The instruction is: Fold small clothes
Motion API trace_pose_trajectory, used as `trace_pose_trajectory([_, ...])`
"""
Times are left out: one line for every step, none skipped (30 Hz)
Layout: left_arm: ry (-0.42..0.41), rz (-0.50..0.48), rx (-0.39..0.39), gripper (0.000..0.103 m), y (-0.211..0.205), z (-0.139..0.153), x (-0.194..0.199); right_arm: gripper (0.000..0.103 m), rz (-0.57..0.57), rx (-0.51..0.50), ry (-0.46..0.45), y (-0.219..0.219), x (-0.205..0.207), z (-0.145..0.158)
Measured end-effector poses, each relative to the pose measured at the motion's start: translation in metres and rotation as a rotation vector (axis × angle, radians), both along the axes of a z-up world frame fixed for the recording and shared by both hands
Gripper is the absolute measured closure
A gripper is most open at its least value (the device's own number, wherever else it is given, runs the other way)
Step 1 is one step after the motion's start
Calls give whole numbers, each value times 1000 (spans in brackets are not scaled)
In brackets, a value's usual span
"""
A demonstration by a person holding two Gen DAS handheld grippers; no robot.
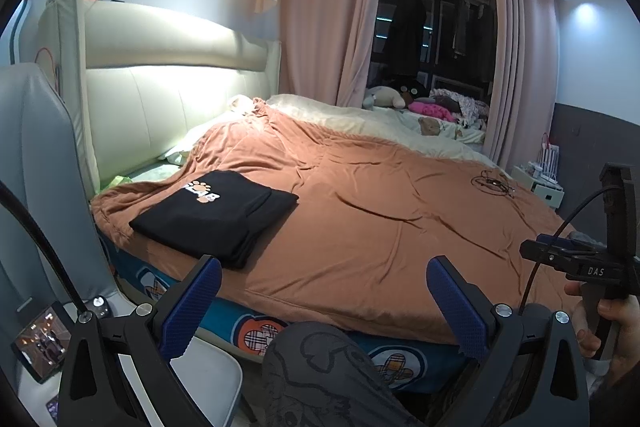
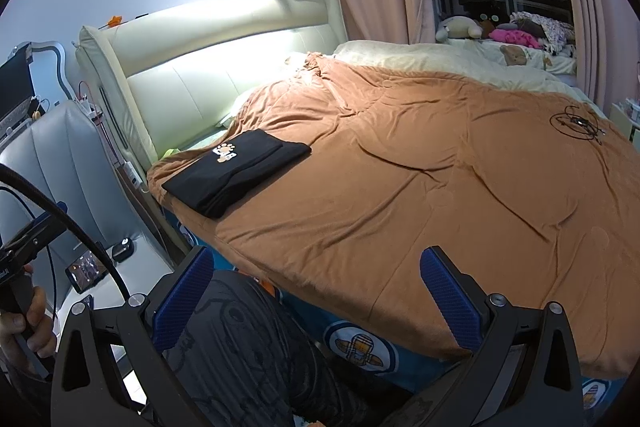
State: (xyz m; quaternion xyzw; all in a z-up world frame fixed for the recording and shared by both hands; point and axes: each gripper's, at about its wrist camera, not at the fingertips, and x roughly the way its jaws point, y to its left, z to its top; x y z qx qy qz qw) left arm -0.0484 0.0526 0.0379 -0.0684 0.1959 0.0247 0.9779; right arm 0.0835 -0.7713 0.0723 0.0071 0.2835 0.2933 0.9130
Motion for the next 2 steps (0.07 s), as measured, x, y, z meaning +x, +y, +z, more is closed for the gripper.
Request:
trace_pose_trajectory([-1,0,0,0,0,0,-1,0,1,1,0,0,0,1])
trace_pose_trajectory([-2,0,0,0,-1,1,-1,0,2,1,0,0,0,1])
